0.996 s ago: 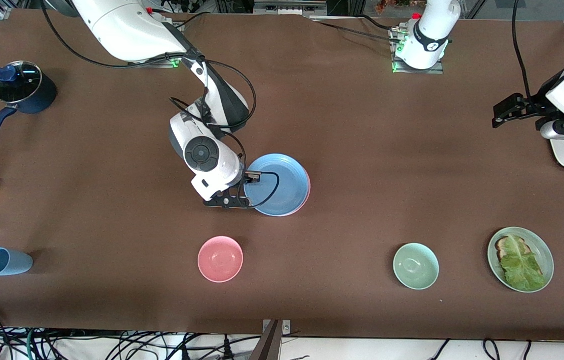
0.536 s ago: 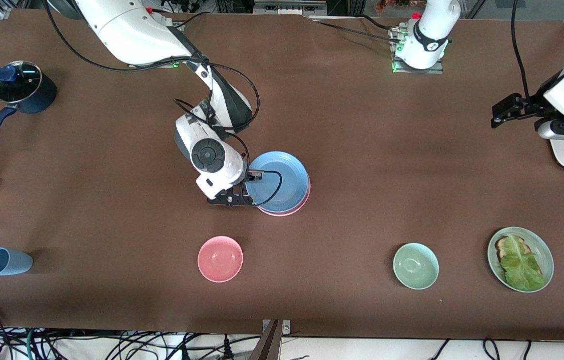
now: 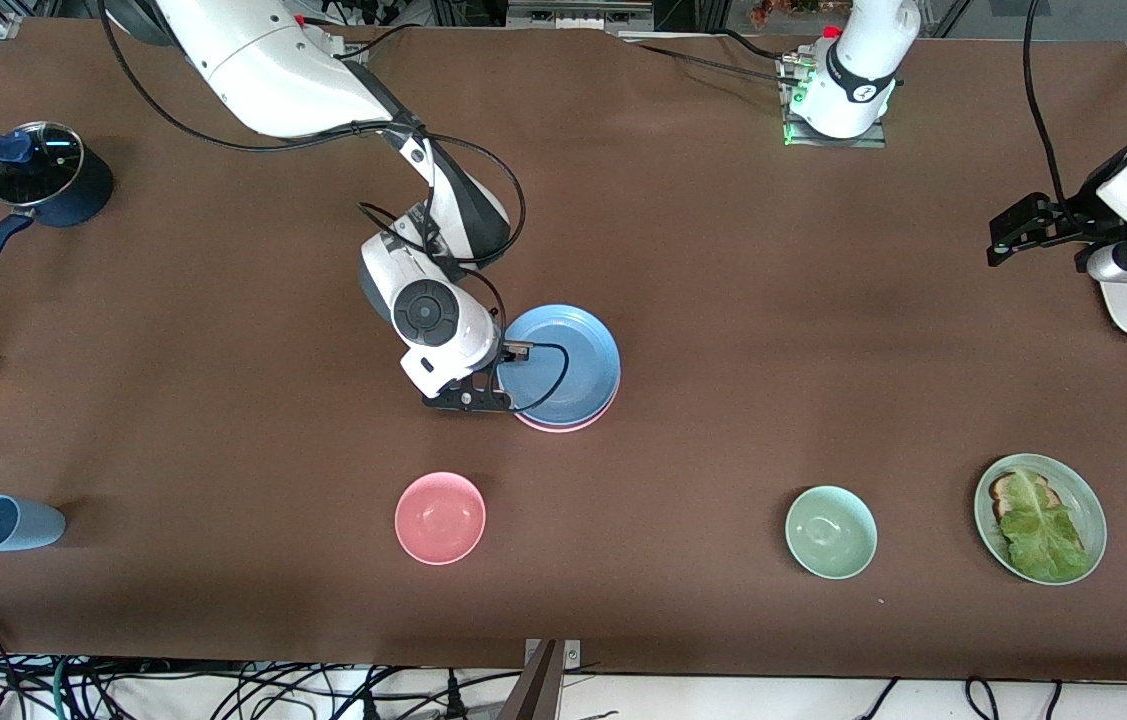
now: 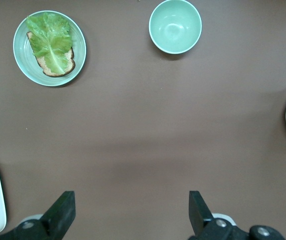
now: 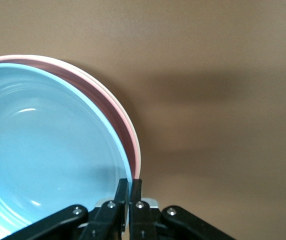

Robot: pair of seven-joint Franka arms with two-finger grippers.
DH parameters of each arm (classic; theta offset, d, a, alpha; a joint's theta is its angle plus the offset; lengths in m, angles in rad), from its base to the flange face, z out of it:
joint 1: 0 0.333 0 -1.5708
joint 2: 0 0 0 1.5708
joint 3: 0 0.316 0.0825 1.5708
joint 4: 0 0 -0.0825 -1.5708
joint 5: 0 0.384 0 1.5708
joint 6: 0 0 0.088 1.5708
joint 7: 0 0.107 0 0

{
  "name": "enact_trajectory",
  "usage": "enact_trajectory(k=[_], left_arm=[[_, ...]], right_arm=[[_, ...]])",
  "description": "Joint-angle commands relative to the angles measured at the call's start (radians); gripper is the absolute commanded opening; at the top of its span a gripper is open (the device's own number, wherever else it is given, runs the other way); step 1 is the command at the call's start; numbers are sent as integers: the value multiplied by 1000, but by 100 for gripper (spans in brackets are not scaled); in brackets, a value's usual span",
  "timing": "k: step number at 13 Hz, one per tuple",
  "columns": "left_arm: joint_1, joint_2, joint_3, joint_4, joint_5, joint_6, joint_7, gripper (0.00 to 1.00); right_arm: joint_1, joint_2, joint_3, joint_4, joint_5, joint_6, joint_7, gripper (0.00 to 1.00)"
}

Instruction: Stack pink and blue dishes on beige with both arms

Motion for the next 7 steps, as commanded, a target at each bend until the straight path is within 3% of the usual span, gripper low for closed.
enact_trajectory(k=[1,3,4,7], left_arm=[[-5,10,-2,9,4,8,4,100],[-5,10,-2,10,7,28,4,100],[-5,10,-2,9,7,28,4,100],[-5,9,-2,9,7,28,4,100]], right_arm=[[3,4,2,2,5,15,20,0],[3,7,2,0,5,27,20,4],[3,7,2,0,5,30,18,25],[3,7,0,6,5,29,20,63]])
